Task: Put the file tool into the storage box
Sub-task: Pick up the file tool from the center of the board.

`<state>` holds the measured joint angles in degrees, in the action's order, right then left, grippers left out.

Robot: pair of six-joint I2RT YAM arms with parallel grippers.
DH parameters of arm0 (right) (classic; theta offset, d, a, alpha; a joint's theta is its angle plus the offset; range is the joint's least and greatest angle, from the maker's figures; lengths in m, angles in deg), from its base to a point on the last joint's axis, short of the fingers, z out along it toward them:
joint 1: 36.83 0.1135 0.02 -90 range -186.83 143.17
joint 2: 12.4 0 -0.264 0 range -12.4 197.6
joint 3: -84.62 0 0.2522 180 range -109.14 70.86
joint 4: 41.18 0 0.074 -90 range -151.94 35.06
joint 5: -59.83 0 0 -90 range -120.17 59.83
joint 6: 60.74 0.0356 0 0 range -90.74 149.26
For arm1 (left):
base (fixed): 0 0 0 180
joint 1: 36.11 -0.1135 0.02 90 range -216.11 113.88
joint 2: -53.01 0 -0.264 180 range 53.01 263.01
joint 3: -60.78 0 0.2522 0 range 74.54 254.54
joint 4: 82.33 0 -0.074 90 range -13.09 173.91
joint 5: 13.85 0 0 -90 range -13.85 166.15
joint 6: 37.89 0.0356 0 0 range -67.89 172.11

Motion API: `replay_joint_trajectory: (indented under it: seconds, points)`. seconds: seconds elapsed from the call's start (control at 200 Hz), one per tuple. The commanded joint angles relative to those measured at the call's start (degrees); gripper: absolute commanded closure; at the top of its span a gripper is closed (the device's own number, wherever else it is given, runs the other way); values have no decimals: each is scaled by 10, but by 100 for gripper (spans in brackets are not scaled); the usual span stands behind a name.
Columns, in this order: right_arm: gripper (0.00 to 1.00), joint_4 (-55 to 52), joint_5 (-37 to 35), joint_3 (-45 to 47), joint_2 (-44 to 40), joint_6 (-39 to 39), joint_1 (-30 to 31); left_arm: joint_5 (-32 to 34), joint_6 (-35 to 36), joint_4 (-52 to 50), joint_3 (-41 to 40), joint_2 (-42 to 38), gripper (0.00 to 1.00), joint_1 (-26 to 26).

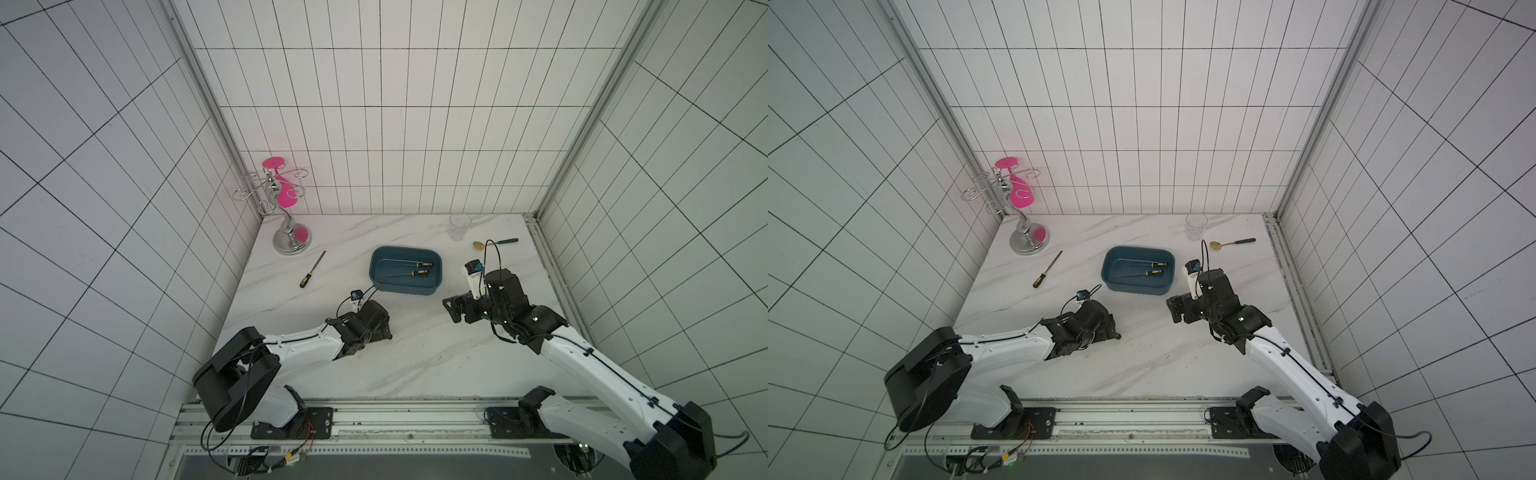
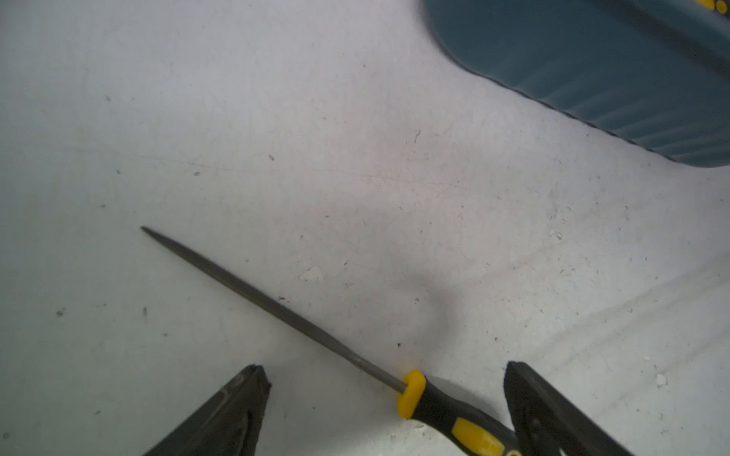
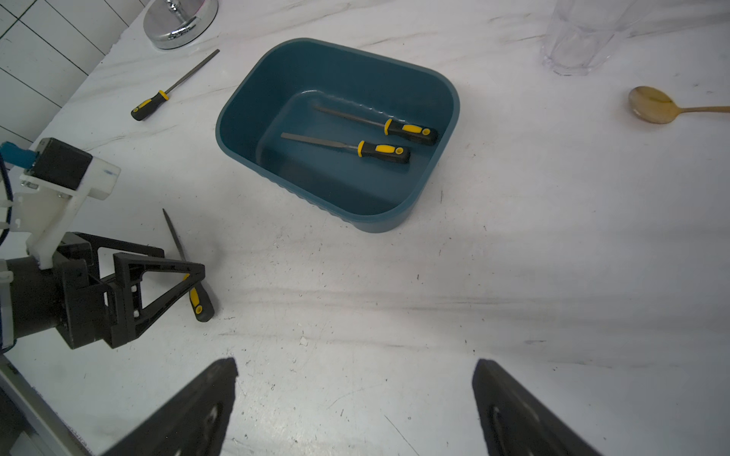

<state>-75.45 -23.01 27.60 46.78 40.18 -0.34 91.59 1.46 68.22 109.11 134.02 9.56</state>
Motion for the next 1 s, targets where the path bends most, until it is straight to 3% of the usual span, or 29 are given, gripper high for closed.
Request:
replay_joint_trajectory:
  seconds: [0.0,0.21,0.375,0.705,0.785,0.995]
  points:
    - [5,-1,57,-5,34,-3,14,34,-5,-39,0,-46,2,-6]
    - [9,2,54,-17,112,19,89,57,10,-125,8,-188,2,-76]
    - [11,36,27,-36,174,47,163,76,50,-128,-12,-305,2,-150]
    - [19,11,19,-165,367,-38,232,44,73,-177,-42,-395,2,-328]
    - [19,2,21,-196,401,-52,234,32,69,-171,-57,-421,2,-346]
    - [21,-19,-1,-256,479,-81,252,79,58,-192,-73,-469,2,-356]
